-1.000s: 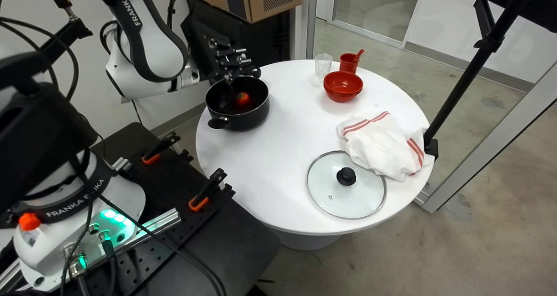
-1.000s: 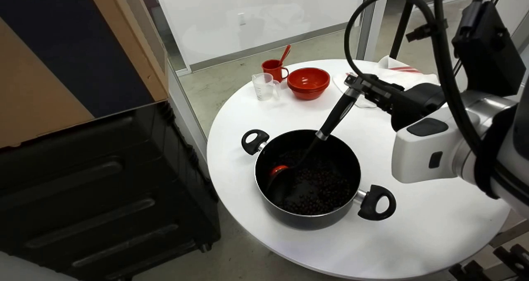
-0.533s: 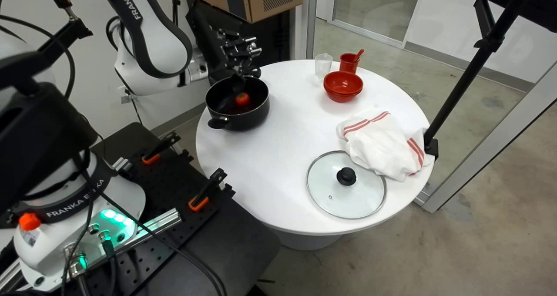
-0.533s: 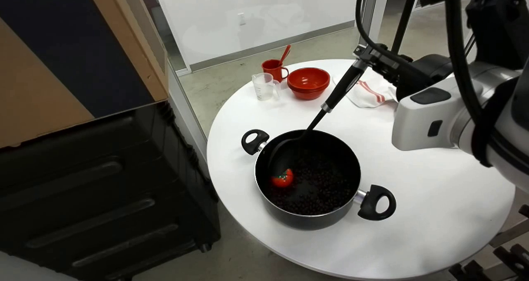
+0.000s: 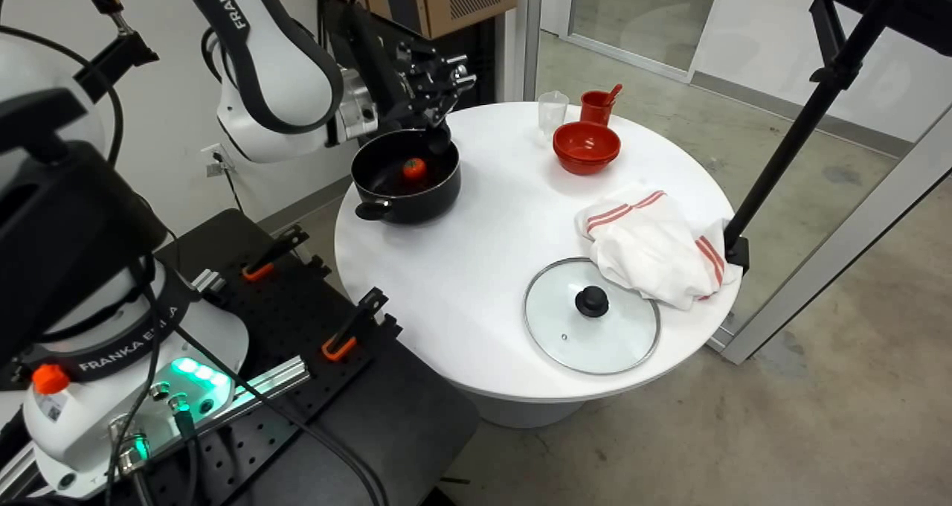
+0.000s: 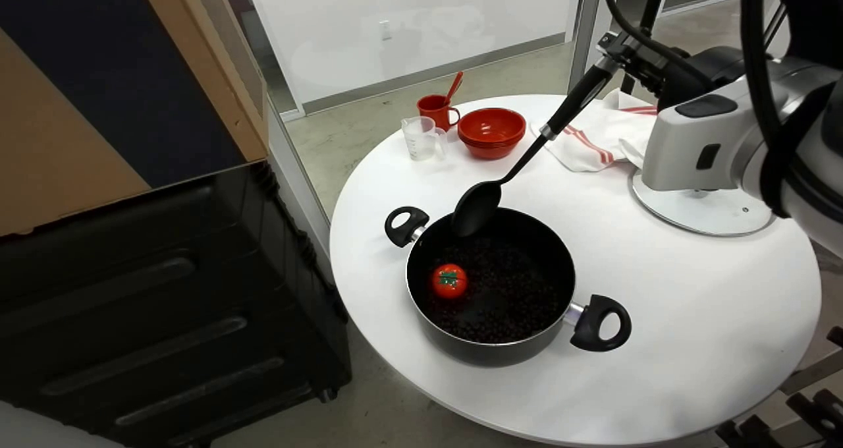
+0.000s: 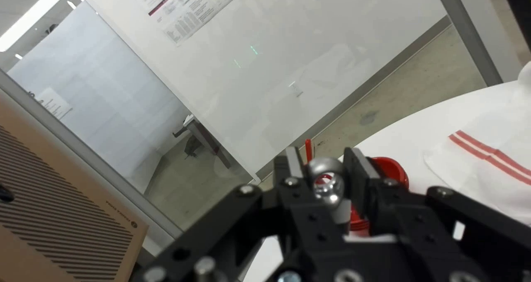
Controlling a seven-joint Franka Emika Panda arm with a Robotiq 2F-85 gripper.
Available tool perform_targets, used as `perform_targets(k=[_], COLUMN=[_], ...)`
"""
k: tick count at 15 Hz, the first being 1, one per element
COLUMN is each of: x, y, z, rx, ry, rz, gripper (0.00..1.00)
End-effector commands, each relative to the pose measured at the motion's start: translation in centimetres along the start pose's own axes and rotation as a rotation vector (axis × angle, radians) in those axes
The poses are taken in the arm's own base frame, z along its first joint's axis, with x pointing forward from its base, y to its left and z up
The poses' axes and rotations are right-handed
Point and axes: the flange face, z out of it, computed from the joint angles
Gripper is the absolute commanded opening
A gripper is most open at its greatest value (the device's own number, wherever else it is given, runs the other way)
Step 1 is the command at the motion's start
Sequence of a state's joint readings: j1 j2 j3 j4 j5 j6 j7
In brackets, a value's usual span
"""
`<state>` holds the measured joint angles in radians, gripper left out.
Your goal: Stir the content in the pot with the spoon
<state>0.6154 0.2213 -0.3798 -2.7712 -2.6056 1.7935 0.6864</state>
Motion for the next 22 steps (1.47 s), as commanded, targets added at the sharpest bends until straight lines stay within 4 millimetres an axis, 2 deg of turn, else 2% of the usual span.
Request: perform_targets(k=[1,7,14,16,22], x=[-2.0,-5.0,-7.1,-9.1,-11.6], y=[-1.2,-3.6,-4.8,-5.7,-8.6], z=[0.8,2.1,2.7,2.9,4.6], rx=[0.025,0.092,0.139,0.221,0.495], ry=[-0.053,-0.127,-0.169,-0.202,-0.315], rz=[0.011,0.031,0.129,0.211,0.379], gripper=[0.07,0.07,0.07,0.07,0.07])
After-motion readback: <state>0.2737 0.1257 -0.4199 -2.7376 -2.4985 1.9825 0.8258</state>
